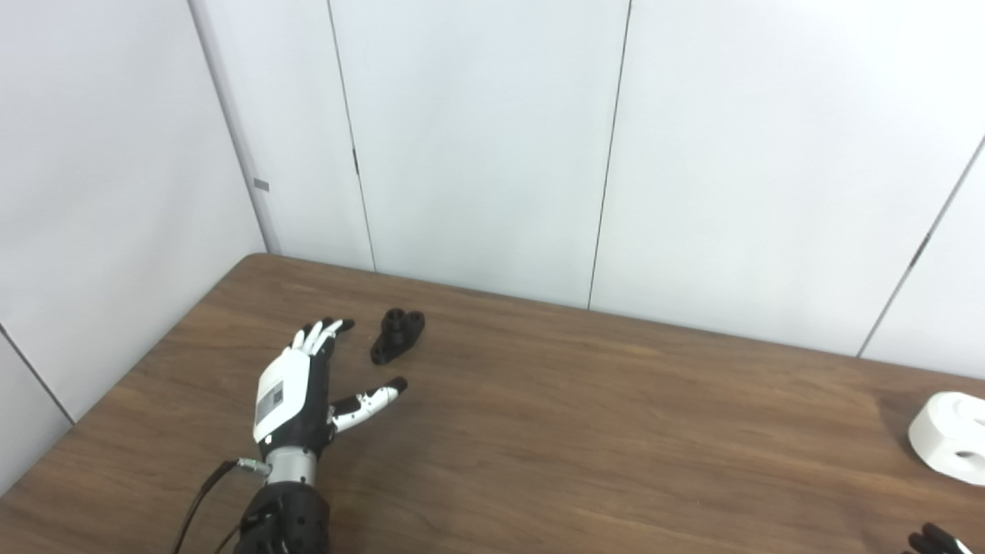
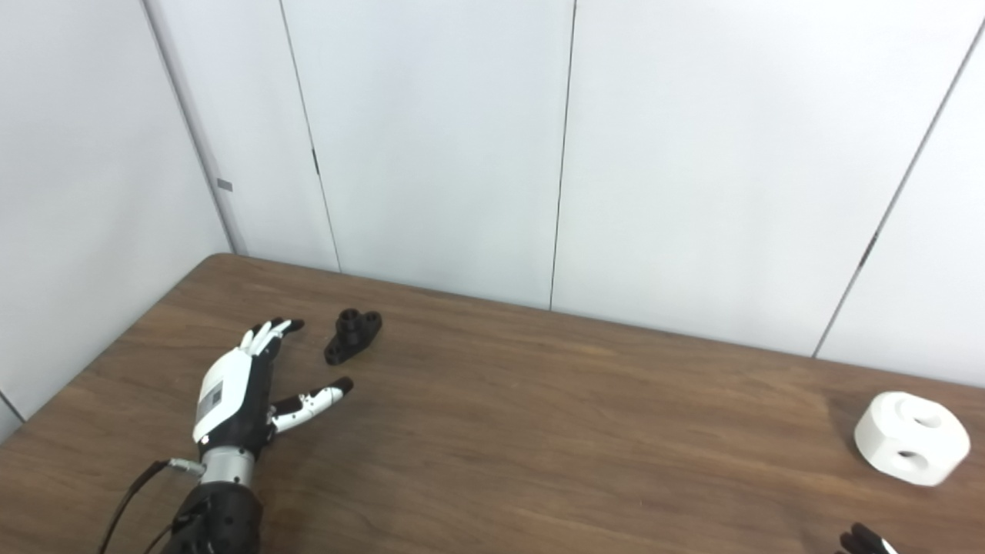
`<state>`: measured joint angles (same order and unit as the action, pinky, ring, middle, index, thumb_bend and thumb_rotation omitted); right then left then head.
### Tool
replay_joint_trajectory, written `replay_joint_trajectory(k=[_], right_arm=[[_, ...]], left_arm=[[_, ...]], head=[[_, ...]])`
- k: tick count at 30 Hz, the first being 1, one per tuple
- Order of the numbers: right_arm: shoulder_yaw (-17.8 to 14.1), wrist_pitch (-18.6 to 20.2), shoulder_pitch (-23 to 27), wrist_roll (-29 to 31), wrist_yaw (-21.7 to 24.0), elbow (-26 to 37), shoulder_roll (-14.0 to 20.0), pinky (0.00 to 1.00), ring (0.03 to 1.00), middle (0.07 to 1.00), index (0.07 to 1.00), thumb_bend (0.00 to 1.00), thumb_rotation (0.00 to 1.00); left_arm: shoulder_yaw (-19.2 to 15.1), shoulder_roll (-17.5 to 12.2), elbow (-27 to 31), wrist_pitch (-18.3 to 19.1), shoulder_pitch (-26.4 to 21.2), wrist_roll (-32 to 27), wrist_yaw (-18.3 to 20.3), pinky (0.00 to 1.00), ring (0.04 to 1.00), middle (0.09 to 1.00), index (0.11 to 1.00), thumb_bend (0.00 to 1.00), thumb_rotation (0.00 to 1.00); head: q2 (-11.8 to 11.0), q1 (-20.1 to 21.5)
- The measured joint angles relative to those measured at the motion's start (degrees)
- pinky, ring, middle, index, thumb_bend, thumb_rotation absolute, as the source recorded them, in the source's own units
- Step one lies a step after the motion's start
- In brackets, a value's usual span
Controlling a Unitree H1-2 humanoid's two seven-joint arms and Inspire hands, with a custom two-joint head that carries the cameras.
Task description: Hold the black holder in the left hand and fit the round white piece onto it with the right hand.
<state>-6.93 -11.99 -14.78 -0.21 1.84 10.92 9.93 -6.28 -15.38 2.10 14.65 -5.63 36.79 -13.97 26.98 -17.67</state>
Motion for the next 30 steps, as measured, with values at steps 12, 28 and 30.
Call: replay_joint_trajectory(k=[12, 28, 30], right_arm=[[0.0, 0.0, -0.1, -0.6, 0.0, 0.1, 0.0, 0.64, 0.816, 0.841, 0.841, 0.82, 0.95], [0.0, -0.6, -0.2, -1.2, -0.2, 0.1, -0.3, 0.68, 0.813, 0.830, 0.831, 0.78, 0.95], [0.0, -0.6, -0.2, -1.3, -0.2, 0.1, -0.3, 0.69, 0.820, 0.836, 0.836, 0.79, 0.96]], left_arm=[[5.1, -3.5, -14.4, 1.7, -7.6, 7.2, -4.0, 1.00, 0.993, 0.936, 0.842, 0.85, 0.48], [6.8, -4.4, -20.8, 5.1, -12.1, 6.1, -3.8, 1.00, 0.989, 0.932, 0.839, 0.86, 0.54], [6.8, -4.5, -21.7, 5.4, -12.6, 5.4, -3.7, 1.00, 0.986, 0.928, 0.828, 0.87, 0.53]], head=[[0.2, 0.6], [0.0, 1.0], [0.0, 1.1]])
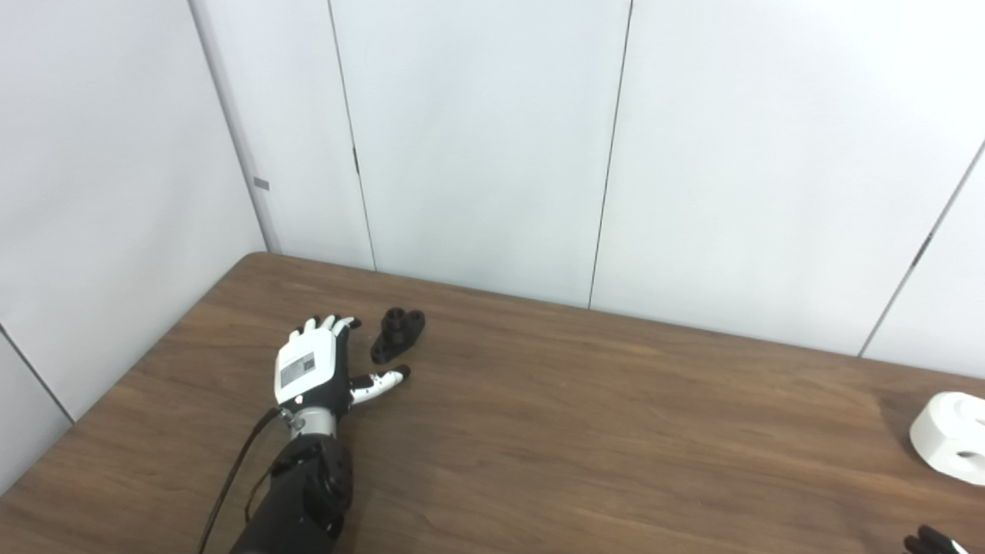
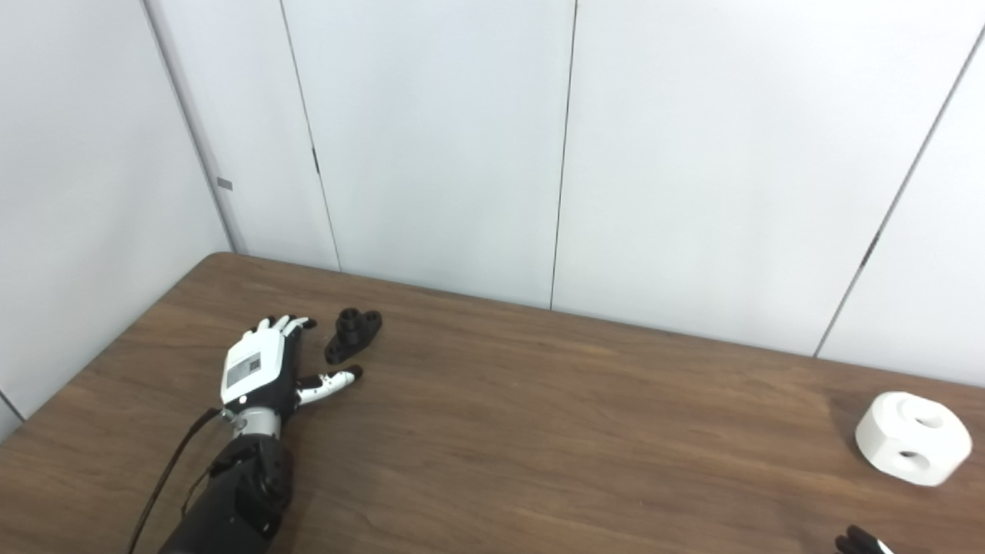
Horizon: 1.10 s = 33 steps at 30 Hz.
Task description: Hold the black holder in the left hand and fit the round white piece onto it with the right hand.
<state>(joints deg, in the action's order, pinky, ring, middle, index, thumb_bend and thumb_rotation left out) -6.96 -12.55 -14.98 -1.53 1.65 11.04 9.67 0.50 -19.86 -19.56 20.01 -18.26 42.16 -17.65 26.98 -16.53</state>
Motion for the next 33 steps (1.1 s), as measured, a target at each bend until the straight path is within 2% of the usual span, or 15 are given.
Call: replay_joint_trajectory(k=[7, 15, 22, 33], right_arm=[[0.0, 0.0, 0.0, -0.4, 0.0, 0.0, -0.1, 0.73, 0.835, 0.845, 0.844, 0.77, 0.97], [0.0, 0.0, 0.0, -0.7, -0.3, 0.2, -0.2, 0.74, 0.849, 0.856, 0.855, 0.75, 0.96], [0.0, 0.0, -0.1, -0.7, -0.3, 0.2, -0.2, 0.76, 0.861, 0.868, 0.867, 0.74, 0.97], [0.1, 0.1, -0.2, 0.1, -0.2, 0.3, -0.3, 0.79, 0.876, 0.878, 0.881, 0.72, 0.96]], left_arm=[[0.2, -0.2, -1.9, 1.1, -2.4, -2.0, 0.2, 1.00, 0.981, 0.923, 0.808, 0.84, 0.48], [2.4, -1.3, -4.2, 1.1, -4.8, -2.5, 0.3, 1.00, 0.971, 0.906, 0.774, 0.84, 0.48], [3.2, -1.6, -5.0, 1.2, -5.6, -2.8, 0.3, 1.00, 0.972, 0.903, 0.759, 0.85, 0.50], [4.4, -1.6, -6.3, 1.3, -6.6, -3.2, 0.3, 1.00, 0.966, 0.878, 0.703, 0.83, 0.44]], head=[[0.0, 0.4], [0.1, 0.6], [0.4, 0.8], [0.7, 1.0]])
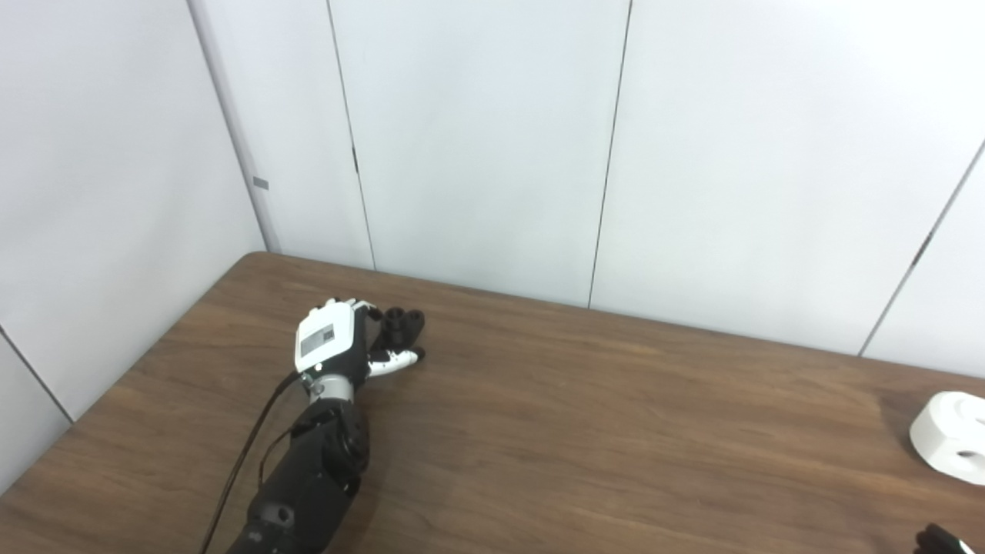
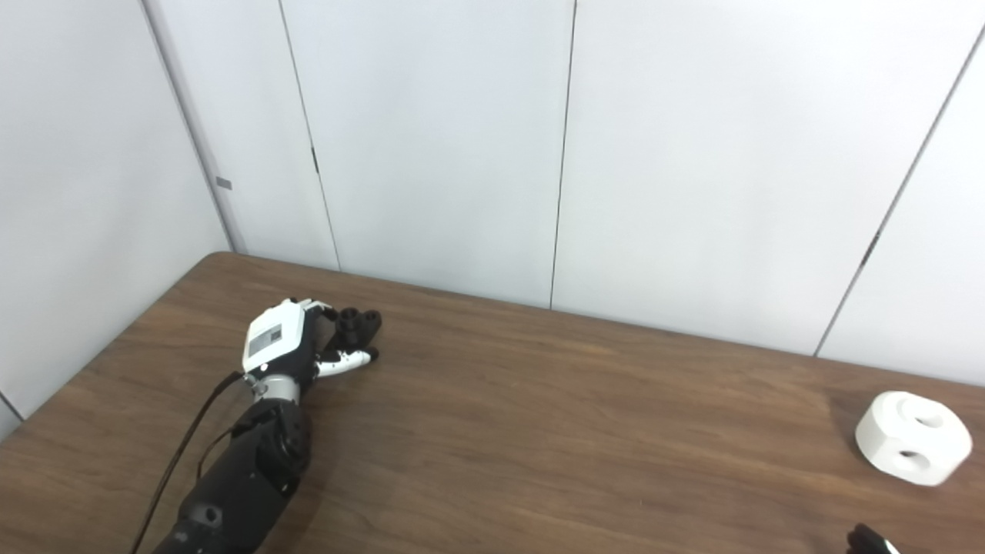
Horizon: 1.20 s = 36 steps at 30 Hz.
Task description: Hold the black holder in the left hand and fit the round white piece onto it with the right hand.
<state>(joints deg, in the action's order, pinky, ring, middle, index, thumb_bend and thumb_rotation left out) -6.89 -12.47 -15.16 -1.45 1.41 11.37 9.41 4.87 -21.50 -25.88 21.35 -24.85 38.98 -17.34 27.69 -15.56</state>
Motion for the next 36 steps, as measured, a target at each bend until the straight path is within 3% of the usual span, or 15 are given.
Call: replay_joint_trajectory(k=[21, 25, 26, 28, 35, 36], right_arm=[[0.1, 0.1, -0.1, -0.4, 0.0, 0.2, -0.1, 0.86, 0.900, 0.896, 0.903, 0.66, 0.98], [0.1, 0.1, -0.1, -0.4, 0.0, 0.2, -0.1, 0.86, 0.895, 0.893, 0.903, 0.65, 0.98], [0.1, 0.1, -0.1, -0.4, 0.0, 0.2, -0.1, 0.86, 0.895, 0.893, 0.902, 0.66, 0.98], [0.1, 0.1, -0.1, -0.4, 0.0, 0.2, -0.1, 0.86, 0.897, 0.894, 0.903, 0.66, 0.98], [0.2, 0.1, -0.1, -0.7, -0.1, 0.3, -0.1, 0.85, 0.889, 0.892, 0.901, 0.63, 0.99], [0.2, 0.0, -0.1, -0.7, -0.1, 0.3, -0.1, 0.92, 0.912, 0.905, 0.914, 0.62, 0.99]], left_arm=[[0.6, -0.5, -1.4, -0.2, -0.4, -0.9, -1.0, 1.00, 0.946, 0.848, 0.631, 0.79, 0.38], [0.4, -0.6, -1.4, -0.5, -0.6, -1.1, -1.6, 1.00, 0.949, 0.849, 0.558, 0.76, 0.29], [0.3, -0.6, -1.5, -0.7, -0.7, -1.4, -1.8, 1.00, 0.949, 0.849, 0.517, 0.62, 0.16], [0.1, -0.5, -1.7, -1.6, -0.6, -1.9, -2.3, 1.00, 0.949, 0.849, 0.495, 0.55, 0.09], [-0.6, -0.5, -1.6, -3.0, -0.7, -3.9, -2.7, 1.00, 0.943, 0.837, 0.483, 0.52, 0.05], [-0.6, -0.5, -1.6, -3.0, -0.7, -3.9, -2.7, 1.00, 0.941, 0.832, 0.483, 0.52, 0.05]], head=[[0.4, 0.2], [0.5, 0.4], [0.5, 0.4], [0.5, 0.4], [0.8, 1.1], [0.8, 1.1]])
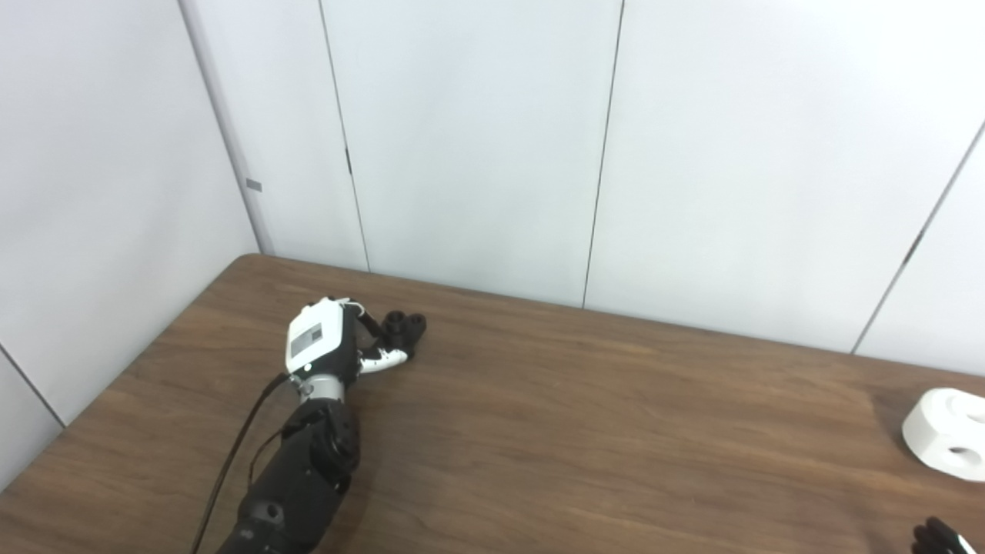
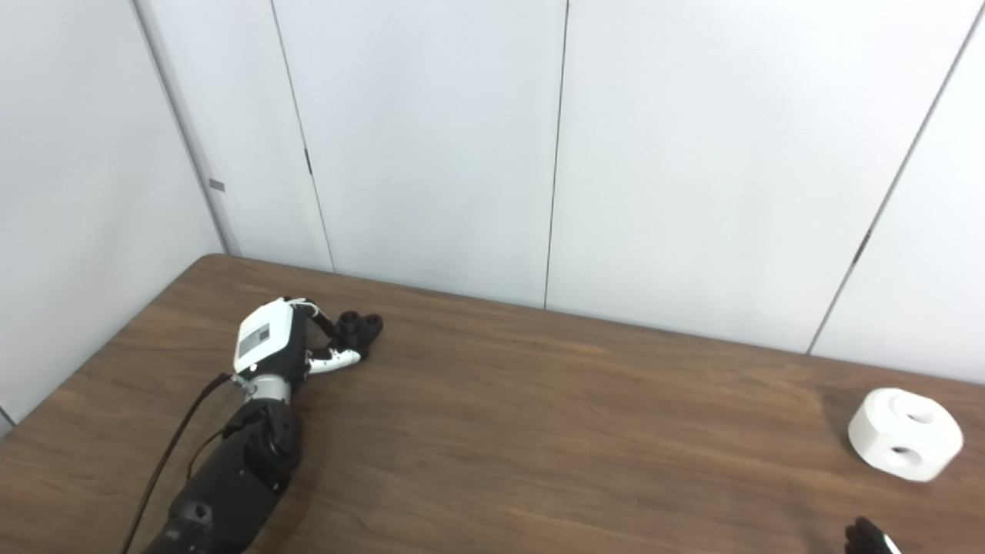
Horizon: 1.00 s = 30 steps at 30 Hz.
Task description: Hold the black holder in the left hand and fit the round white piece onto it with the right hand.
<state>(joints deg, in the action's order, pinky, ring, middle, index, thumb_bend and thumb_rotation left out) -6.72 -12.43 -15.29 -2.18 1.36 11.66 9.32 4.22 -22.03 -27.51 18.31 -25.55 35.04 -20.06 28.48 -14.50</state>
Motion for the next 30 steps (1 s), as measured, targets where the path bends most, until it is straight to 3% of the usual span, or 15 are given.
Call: replay_joint_trajectory(k=[15, 23, 30], right_arm=[[0.1, -1.3, -0.1, 0.8, 0.1, -0.1, 0.0, 0.97, 0.933, 0.923, 0.939, 0.58, 1.00], [0.1, -1.3, -0.2, 0.4, 0.1, 0.0, 0.0, 0.99, 0.926, 0.912, 0.930, 0.58, 0.99], [0.1, -0.6, -0.1, 0.1, 0.1, 0.0, 0.0, 0.99, 0.945, 0.928, 0.945, 0.56, 1.00]], left_arm=[[-0.3, -0.8, 1.0, -1.6, 0.7, -1.3, 1.4, 1.00, 0.910, 0.798, 0.484, 0.52, 0.05], [-0.9, -0.8, 6.2, 0.3, 2.4, -3.6, 5.3, 1.00, 0.894, 0.782, 0.484, 0.52, 0.04], [1.5, -0.8, 13.4, 3.2, 5.3, -3.3, 9.7, 1.00, 0.882, 0.783, 0.486, 0.52, 0.05]], head=[[0.4, 0.4], [1.0, 1.2], [1.4, 2.0]])
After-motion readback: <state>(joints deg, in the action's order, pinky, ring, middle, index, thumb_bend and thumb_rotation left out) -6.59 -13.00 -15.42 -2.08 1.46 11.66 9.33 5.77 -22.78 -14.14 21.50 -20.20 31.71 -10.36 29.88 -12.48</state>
